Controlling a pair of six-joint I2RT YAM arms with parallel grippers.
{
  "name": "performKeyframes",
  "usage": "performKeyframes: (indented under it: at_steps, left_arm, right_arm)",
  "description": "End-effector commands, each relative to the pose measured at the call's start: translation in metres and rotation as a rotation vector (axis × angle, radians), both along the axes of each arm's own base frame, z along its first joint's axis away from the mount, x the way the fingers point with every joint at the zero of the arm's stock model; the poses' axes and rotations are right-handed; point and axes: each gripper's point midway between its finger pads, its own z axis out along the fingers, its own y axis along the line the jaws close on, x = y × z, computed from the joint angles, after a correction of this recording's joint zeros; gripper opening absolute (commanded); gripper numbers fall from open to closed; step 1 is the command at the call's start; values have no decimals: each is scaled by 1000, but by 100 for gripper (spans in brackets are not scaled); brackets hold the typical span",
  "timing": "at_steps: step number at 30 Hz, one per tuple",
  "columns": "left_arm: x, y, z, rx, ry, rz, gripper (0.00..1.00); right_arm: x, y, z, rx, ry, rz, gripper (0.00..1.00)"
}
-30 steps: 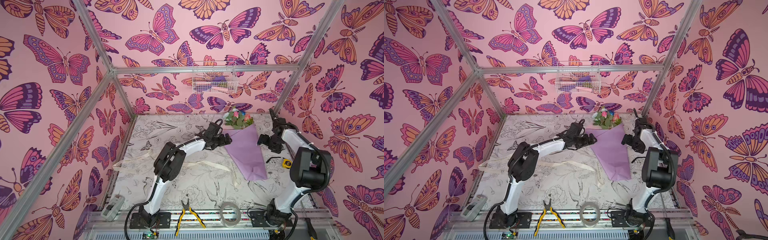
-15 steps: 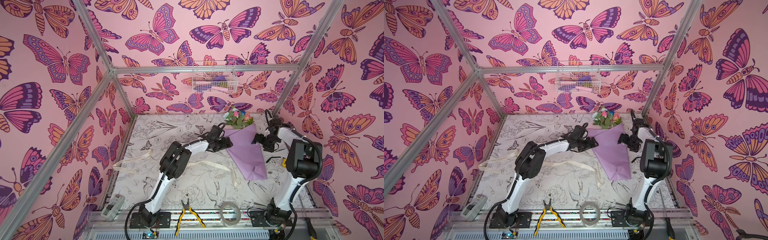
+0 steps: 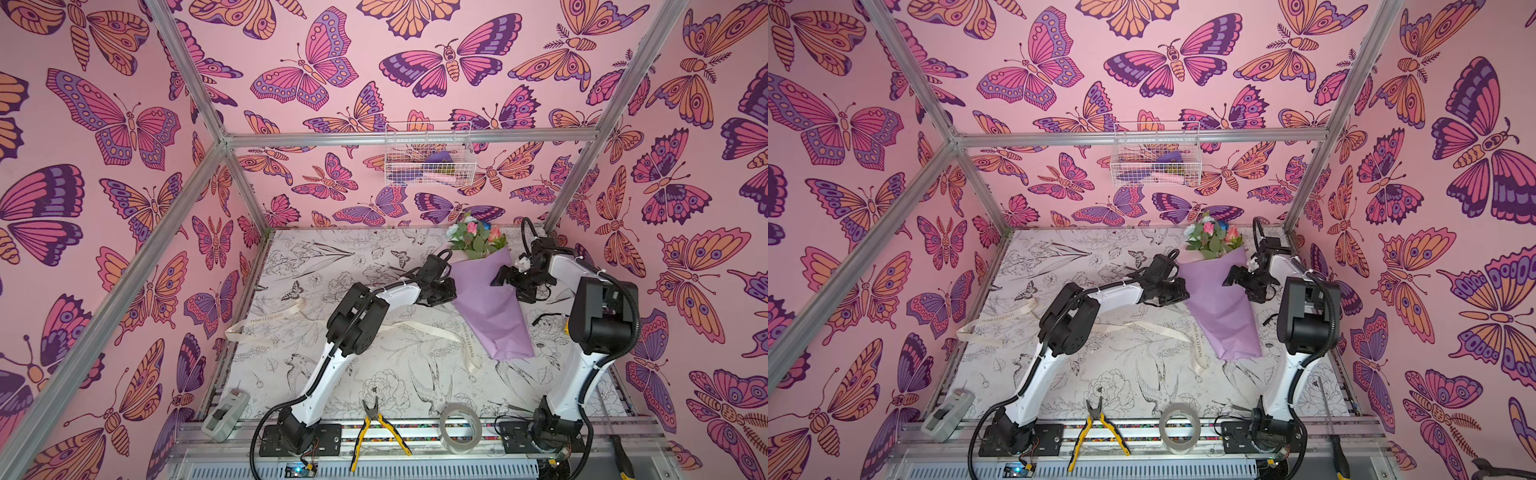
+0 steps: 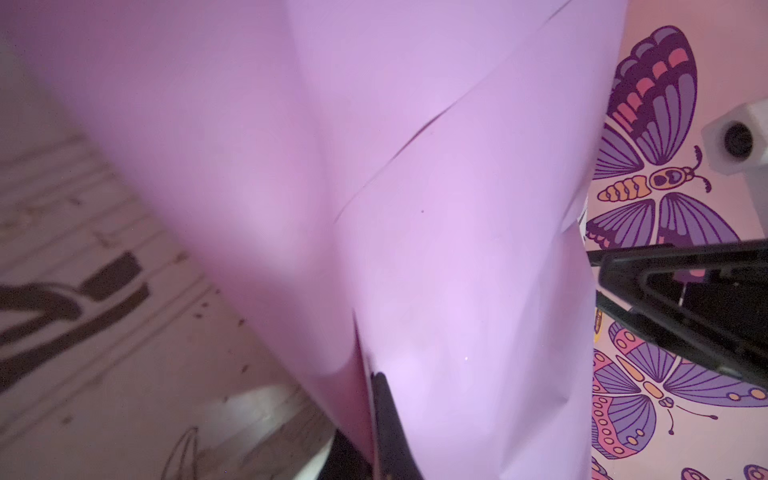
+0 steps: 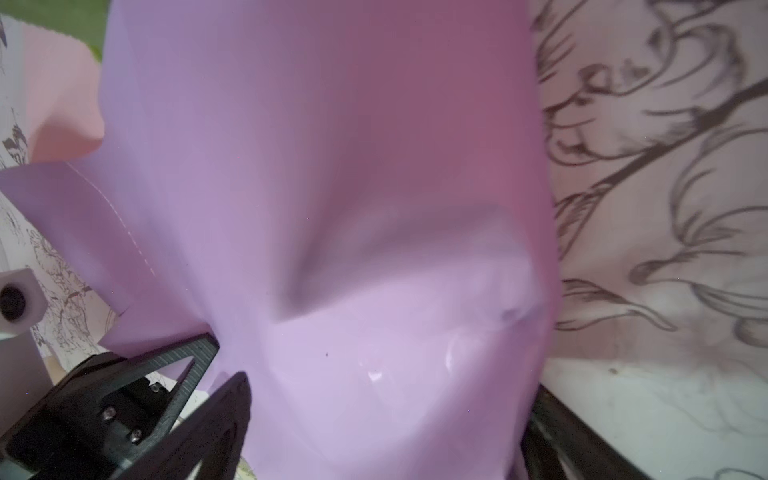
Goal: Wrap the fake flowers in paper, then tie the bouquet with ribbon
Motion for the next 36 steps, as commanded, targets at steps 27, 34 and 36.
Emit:
performKeyframes:
  at_steps: [27, 34, 36]
  left_arm:
    - [-27, -11, -39, 31, 124, 10, 0]
    - [-18, 4, -5, -40, 90, 44, 18]
    - [-14, 17, 11, -60, 65, 64, 30]
  right_arm:
    - [-34, 63, -56, -429, 173, 314, 51]
    - [-25, 45, -51, -530, 170, 298, 16]
    - [-22, 44, -42, -539, 145, 302, 8]
